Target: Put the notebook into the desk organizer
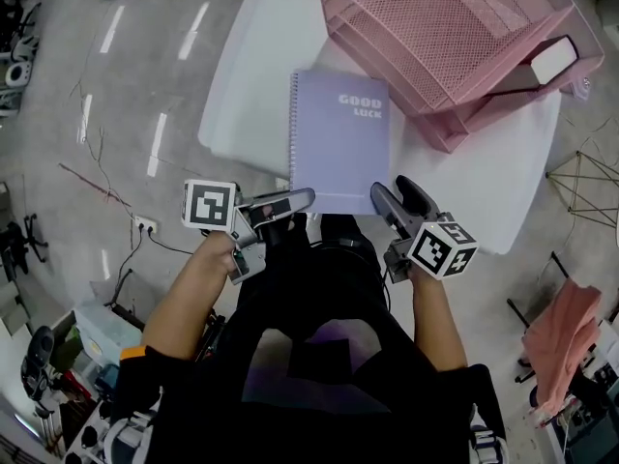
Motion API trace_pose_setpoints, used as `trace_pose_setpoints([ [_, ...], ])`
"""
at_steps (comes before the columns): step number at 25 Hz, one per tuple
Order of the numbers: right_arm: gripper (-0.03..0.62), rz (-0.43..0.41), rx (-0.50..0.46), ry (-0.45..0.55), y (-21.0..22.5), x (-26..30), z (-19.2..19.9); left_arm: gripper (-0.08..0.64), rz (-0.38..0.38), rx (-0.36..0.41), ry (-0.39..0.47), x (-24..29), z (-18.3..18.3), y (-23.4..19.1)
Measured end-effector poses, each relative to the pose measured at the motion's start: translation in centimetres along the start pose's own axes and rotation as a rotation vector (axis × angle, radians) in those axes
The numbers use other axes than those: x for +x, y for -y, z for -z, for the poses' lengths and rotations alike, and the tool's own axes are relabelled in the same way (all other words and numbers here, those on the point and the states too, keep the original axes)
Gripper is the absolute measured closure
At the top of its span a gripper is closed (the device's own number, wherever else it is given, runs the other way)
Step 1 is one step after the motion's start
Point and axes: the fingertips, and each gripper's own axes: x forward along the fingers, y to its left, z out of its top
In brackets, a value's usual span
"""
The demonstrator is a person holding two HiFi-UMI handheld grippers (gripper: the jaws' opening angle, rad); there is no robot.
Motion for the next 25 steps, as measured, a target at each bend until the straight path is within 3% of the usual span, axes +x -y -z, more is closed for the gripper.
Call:
trace_pose_setpoints([
  [6, 0.287, -0.235, 0.374, 0.049, -1.5, 1.2, 0.1, 0.526, 0.142, 0.025, -0.046, -1.0, -1.2, 1.4],
  [12, 0.288, -0.425, 0.692, 0.087, -3.1, 2.8, 1.3, 0.526, 0.198, 0.079, -0.120, -1.8, -2.4, 1.8],
  [14, 0.412, -0.428, 0.696, 0.112, -4.0, 3.0, 1.2, 0.526, 0.181, 0.098, -0.145, -2.1, -2.5, 1.4],
  [17, 0.493, -0.354, 0.603, 0.137, -4.8, 3.1, 0.8, 0.526, 0.118, 0.154, -0.182, -2.9, -2.9, 0.4],
  [20, 0.511, -0.286, 0.508, 0.159, -5.8, 2.9, 0.0, 0.526, 0.072, 0.224, -0.207, -3.5, -3.3, 0.1],
  [25, 0.523, -0.235, 0.445, 0.195, -8.0, 2.5, -0.4, 0.525, 0.074, 0.293, -0.241, -4.7, -3.4, 1.2],
])
